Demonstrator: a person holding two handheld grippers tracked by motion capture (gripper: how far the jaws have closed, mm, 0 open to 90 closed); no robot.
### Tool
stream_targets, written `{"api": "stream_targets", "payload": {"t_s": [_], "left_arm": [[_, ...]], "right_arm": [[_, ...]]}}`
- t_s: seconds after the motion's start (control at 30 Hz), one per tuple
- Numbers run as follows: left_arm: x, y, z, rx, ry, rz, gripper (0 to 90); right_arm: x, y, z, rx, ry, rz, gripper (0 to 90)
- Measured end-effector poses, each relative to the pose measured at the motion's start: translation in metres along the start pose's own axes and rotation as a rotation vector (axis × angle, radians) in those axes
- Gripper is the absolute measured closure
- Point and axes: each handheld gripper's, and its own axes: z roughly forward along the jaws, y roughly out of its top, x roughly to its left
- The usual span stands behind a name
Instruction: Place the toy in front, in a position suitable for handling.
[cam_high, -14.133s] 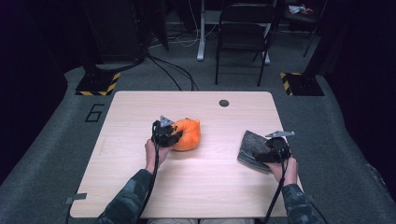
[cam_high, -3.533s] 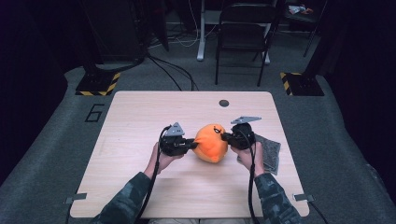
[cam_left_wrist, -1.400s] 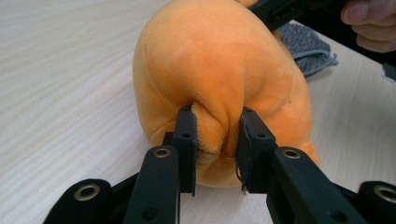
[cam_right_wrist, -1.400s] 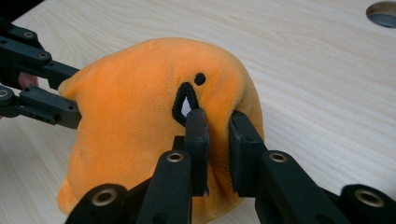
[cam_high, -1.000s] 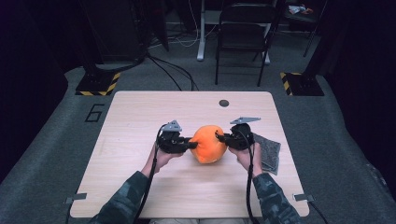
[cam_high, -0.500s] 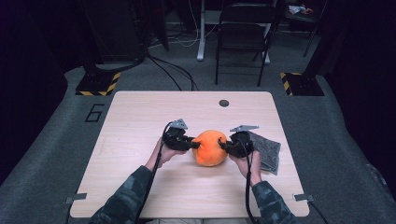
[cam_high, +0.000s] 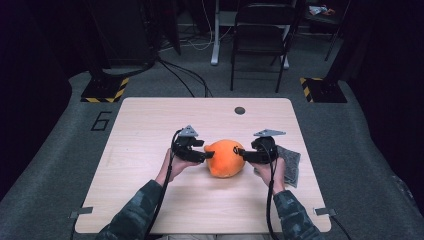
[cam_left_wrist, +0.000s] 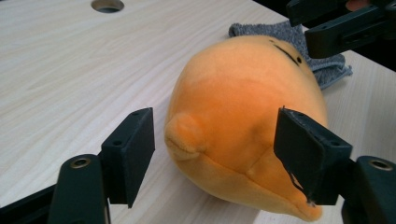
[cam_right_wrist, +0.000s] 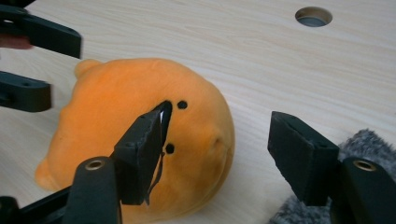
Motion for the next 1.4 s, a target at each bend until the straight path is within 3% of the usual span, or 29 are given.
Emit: {"api": "stream_targets", "payload": {"t_s": [0.13, 0.27, 0.4, 0.5, 0.67, 0.77, 0.87, 1.07, 1.4], "left_arm": [[-0.01, -0.005, -0.006, -0.005, 0.017, -0.002, 27.1], [-0.025, -0.013, -0.007, 0.016, 0.028, 0.007, 26.0], [-0.04, -0.024, 0.001, 0.061, 0.038, 0.027, 26.0], [-0.043, -0.031, 0.012, 0.083, 0.05, 0.03, 26.7], [-0.041, -0.042, 0.022, 0.082, 0.041, 0.028, 40.4], [-0.041, -0.045, 0.023, 0.058, 0.027, 0.05, 58.8], [-0.042, -0.044, 0.022, 0.045, 0.022, 0.075, 66.4], [-0.036, -0.037, 0.014, 0.033, -0.005, 0.078, 71.3], [-0.02, -0.024, -0.002, 0.015, -0.043, 0.084, 71.6]], "right_arm": [[-0.001, 0.006, 0.004, -0.003, -0.005, -0.037, 31.7], [0.002, 0.013, 0.009, -0.005, 0.021, -0.044, 31.7], [0.008, 0.018, 0.015, 0.01, 0.031, -0.071, 33.4], [0.009, 0.017, 0.024, 0.037, 0.044, -0.092, 37.2], [0.007, 0.012, 0.038, 0.117, 0.086, -0.076, 55.0], [0.006, 0.008, 0.042, 0.112, 0.093, -0.092, 67.2], [0.007, 0.008, 0.039, 0.104, 0.101, -0.066, 74.1], [0.008, 0.012, 0.029, 0.063, 0.108, -0.039, 78.2], [0.023, 0.017, 0.012, 0.023, 0.065, -0.015, 76.6]]}}
